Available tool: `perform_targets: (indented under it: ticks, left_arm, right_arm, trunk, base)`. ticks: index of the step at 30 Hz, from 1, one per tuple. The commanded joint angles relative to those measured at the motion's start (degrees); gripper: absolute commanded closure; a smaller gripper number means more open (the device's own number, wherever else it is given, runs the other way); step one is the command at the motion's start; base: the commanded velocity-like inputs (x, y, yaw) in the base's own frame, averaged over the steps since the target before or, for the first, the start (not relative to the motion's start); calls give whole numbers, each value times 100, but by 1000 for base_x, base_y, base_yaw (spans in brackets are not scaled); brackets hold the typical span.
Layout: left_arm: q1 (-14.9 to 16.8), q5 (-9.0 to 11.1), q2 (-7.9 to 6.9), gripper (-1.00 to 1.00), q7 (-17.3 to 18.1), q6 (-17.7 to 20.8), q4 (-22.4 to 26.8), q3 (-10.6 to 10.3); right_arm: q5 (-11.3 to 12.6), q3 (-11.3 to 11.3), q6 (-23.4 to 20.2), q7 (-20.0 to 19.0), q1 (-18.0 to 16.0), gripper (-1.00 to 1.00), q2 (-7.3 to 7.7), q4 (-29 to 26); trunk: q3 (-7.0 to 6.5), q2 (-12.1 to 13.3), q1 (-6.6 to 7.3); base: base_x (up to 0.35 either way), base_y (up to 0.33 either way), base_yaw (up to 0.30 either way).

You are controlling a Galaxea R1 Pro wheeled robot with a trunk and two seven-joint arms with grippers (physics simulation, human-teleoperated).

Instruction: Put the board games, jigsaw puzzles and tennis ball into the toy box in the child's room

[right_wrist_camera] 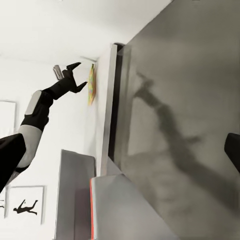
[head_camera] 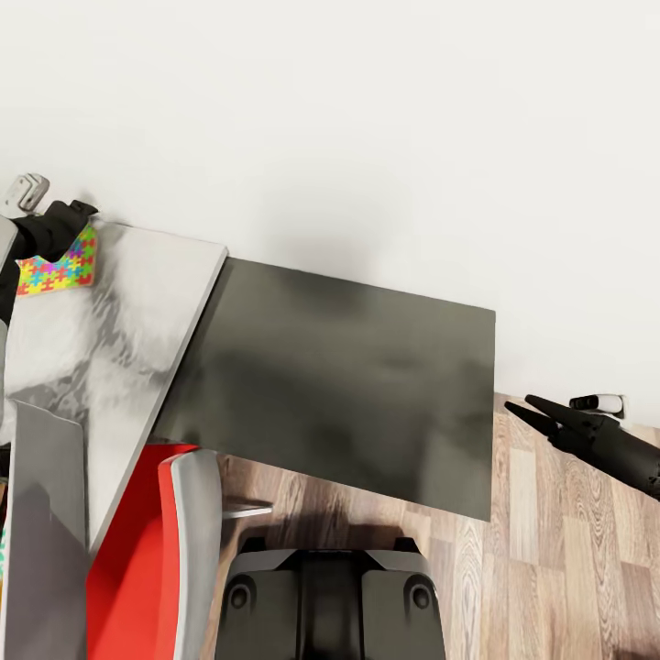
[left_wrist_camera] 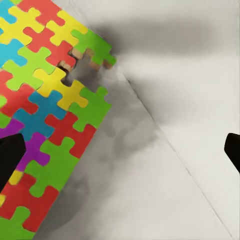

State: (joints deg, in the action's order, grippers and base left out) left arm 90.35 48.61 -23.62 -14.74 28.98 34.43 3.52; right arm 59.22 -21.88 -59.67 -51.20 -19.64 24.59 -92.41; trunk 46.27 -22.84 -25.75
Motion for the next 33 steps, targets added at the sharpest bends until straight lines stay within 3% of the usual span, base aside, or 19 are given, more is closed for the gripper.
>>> perform_targets:
  ticks: [1, 12, 20, 33]
  left_arm:
    - [35, 27, -33, -100, -81, -11, -24, 40]
    - [392, -47, -391, -100, -248, -49, -92, 90]
    - [402, -47, -649, -100, -248, -49, -92, 90]
    - [402, -47, -649, -100, -248, -49, -92, 90]
  right_arm:
    - [-5, -1, -20, -60, -37, -100, -32, 1]
    - [-5, -1, -23, -54, -129, -100, -79, 2]
    - [-5, -1, -23, -54, -129, -100, -79, 2]
    - [-5, -1, -23, -54, -129, -100, -79, 2]
  trunk:
    - [6, -8, -3]
    - [6, -8, -3]
    - [6, -8, -3]
    - [6, -8, -3]
  base:
    - [0, 0, 0]
    - [0, 0, 0]
    - [0, 0, 0]
    - [0, 0, 0]
